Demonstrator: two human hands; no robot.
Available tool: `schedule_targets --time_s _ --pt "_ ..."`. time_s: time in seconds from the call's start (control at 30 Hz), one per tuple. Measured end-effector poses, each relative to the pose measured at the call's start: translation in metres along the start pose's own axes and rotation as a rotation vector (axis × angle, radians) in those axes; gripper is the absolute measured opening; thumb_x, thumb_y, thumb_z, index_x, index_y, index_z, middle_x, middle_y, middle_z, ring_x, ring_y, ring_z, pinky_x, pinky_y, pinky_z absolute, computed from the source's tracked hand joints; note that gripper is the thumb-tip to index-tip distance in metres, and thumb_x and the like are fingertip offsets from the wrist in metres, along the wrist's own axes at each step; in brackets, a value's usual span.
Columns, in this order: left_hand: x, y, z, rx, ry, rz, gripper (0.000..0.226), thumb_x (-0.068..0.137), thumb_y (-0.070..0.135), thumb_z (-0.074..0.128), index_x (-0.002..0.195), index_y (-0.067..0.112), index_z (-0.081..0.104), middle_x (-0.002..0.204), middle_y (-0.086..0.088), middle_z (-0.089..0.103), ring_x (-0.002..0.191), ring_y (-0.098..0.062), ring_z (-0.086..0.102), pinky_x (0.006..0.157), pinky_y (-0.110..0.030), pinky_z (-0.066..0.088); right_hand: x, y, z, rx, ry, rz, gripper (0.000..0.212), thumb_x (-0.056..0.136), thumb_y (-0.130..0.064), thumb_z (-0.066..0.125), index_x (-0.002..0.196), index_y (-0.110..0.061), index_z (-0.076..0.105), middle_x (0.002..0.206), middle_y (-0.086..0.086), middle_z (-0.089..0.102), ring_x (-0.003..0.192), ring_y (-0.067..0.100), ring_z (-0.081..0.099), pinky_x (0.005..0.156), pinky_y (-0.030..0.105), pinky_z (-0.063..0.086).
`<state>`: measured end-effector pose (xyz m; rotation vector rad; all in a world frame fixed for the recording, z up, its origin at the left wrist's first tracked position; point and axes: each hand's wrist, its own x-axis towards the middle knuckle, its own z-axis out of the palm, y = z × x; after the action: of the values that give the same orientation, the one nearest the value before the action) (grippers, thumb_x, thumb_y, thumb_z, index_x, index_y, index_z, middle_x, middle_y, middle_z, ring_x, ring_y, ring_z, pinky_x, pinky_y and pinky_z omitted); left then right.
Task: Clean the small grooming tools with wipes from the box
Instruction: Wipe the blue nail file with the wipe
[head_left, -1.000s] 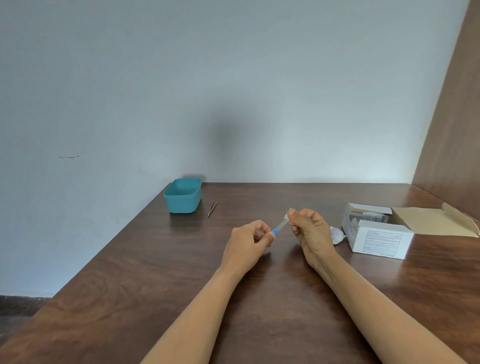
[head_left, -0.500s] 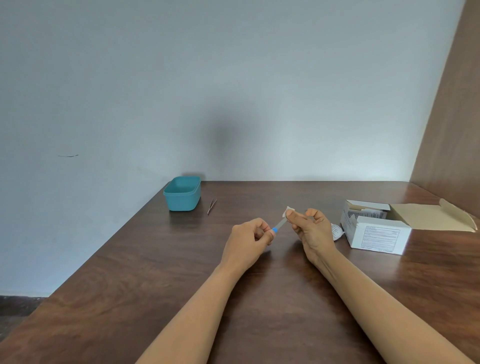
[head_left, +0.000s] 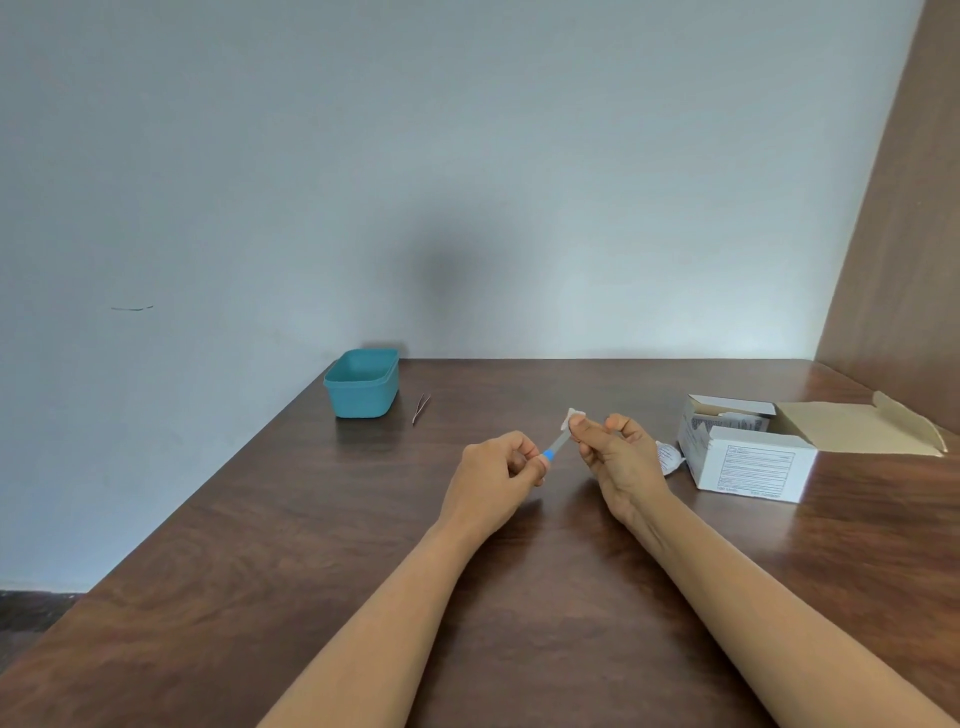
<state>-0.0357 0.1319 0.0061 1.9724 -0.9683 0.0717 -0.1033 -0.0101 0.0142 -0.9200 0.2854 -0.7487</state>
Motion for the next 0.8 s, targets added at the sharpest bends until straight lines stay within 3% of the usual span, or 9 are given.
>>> schedule_targets --time_s 0.13,0.3,0.4,0.57,0.8 --pt "-0.0009 0.0005 0.0003 -0.015 -0.006 0.004 0.013 0.086 0.033 0.063 0.078 0.023 0.064 0.068 0.010 0.071 0.064 -0.012 0.062 0.073 -0.033 0.053 0.0002 -0.0004 -0.0008 -0.060 0.004 -0.023 0.041 0.077 -0.001 0.074 0.075 -0.021 0.038 0.067 0.002 0.071 0.056 0.005 0.062 0.052 0.015 0.047" --pt "-0.0015 -0.0008 0.0002 -0.012 0.008 0.002 0.015 0.086 0.033 0.063 0.075 0.022 0.062 0.066 0.011 0.071 0.060 -0.007 0.059 0.070 -0.030 0.050 0.0010 0.0048 0.0012 -0.187 -0.045 -0.091 0.028 0.087 -0.002 0.064 0.075 -0.016 0.042 0.058 -0.001 0.067 0.053 0.007 0.060 0.054 0.016 0.047" --pt "-0.0015 -0.0012 -0.0001 -0.030 0.012 0.002 0.016 0.087 0.033 0.064 0.075 0.022 0.063 0.066 0.011 0.071 0.060 -0.005 0.059 0.068 -0.028 0.049 0.0016 0.0042 0.0013 -0.119 -0.038 -0.063 0.033 0.085 0.005 0.063 0.077 -0.018 0.041 0.063 0.004 0.069 0.051 0.010 0.053 0.054 0.017 0.046" --pt "-0.0014 0.0006 -0.0008 -0.054 -0.002 0.003 0.016 0.088 0.033 0.063 0.077 0.021 0.064 0.068 0.011 0.072 0.055 0.001 0.053 0.061 -0.021 0.043 -0.0008 -0.0006 0.0019 0.011 0.006 -0.039 0.044 0.076 0.009 0.070 0.076 -0.020 0.037 0.059 0.002 0.067 0.058 0.006 0.064 0.054 0.014 0.046" --pt "-0.0025 0.0022 -0.0020 -0.083 0.024 0.000 0.014 0.088 0.031 0.063 0.078 0.022 0.064 0.068 0.012 0.072 0.054 0.003 0.052 0.055 -0.012 0.036 -0.0019 0.0026 0.0034 -0.009 0.006 0.042 0.021 0.087 -0.002 0.063 0.076 -0.014 0.050 0.061 -0.002 0.065 0.055 0.006 0.064 0.057 0.015 0.052"
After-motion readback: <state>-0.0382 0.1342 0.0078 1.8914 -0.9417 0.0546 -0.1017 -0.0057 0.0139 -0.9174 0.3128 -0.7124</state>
